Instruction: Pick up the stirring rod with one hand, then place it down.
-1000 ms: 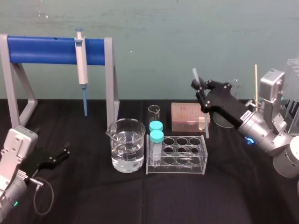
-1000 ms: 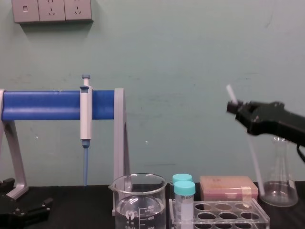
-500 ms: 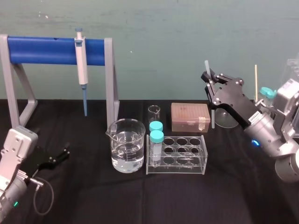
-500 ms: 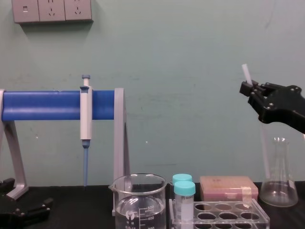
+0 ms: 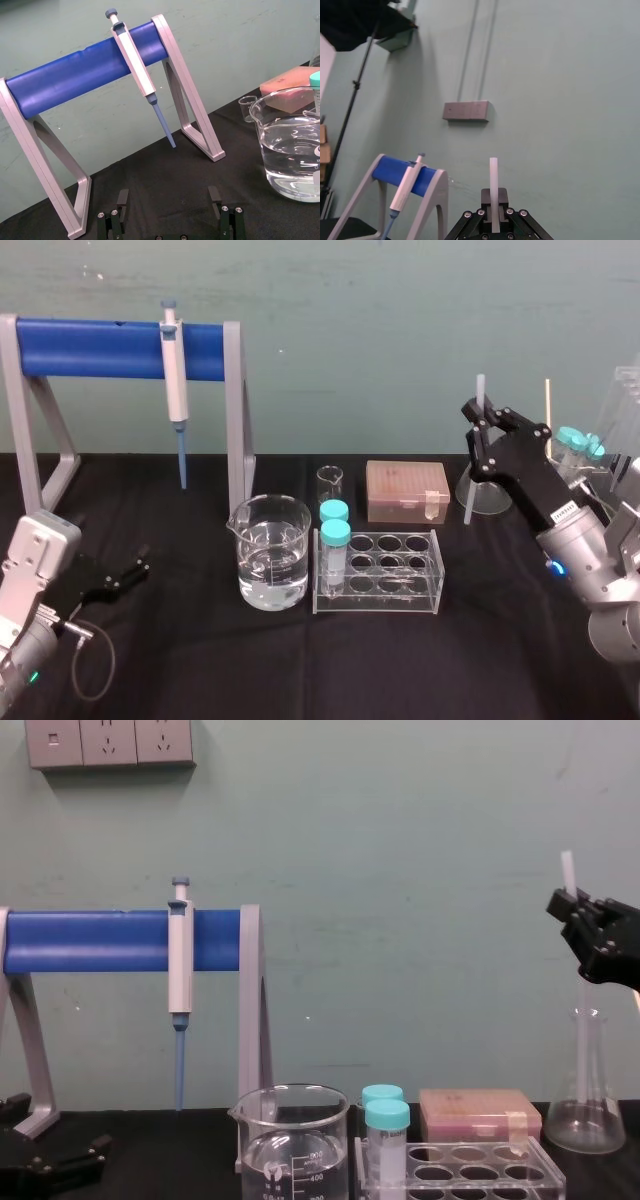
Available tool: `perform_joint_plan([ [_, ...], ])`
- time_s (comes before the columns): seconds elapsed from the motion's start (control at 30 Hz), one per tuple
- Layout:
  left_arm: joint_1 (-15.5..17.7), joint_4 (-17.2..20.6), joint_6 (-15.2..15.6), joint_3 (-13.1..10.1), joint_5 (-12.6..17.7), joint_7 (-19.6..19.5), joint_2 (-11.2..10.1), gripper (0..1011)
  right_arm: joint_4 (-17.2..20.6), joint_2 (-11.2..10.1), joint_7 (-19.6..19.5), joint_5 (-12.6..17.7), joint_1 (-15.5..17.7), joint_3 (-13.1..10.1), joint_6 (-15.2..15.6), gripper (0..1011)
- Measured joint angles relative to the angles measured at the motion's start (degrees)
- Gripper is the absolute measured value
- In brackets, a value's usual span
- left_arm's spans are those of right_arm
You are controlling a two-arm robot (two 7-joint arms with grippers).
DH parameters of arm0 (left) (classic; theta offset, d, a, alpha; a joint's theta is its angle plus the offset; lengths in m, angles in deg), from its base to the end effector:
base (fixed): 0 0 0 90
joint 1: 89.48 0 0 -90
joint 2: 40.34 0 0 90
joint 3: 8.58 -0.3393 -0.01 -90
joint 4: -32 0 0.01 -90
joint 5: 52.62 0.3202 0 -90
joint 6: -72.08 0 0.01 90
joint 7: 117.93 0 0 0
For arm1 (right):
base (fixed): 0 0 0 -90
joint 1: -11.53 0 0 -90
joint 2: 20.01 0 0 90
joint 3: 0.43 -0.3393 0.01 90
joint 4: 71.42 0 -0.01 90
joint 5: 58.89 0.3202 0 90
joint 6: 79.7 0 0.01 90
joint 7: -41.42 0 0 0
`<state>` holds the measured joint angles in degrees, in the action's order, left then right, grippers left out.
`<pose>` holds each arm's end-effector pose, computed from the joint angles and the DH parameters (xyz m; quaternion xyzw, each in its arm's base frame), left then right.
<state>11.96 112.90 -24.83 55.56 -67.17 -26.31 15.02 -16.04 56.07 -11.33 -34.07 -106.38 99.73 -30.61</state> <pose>0.3770 0.1077 -0.3442 0.1414 -0.1325 0.5800 0.7913 0.4872 -0.0824 -0.3354 0.1807 -0.2258 -0.4481 0.8459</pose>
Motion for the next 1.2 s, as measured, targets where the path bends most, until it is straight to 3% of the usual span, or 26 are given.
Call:
perform_joint_plan([
  [0.5, 0.0, 0.0, 0.0, 0.0, 0.0, 0.0, 0.0, 1000, 3.7, 0.6, -4.1, -0.8, 3.7, -2.9, 5.9, 78],
  [1.2, 0.0, 0.0, 0.0, 0.0, 0.0, 0.0, 0.0, 1000, 3.5, 0.5, -3.9, -0.8, 3.6, -2.8, 5.6, 78],
])
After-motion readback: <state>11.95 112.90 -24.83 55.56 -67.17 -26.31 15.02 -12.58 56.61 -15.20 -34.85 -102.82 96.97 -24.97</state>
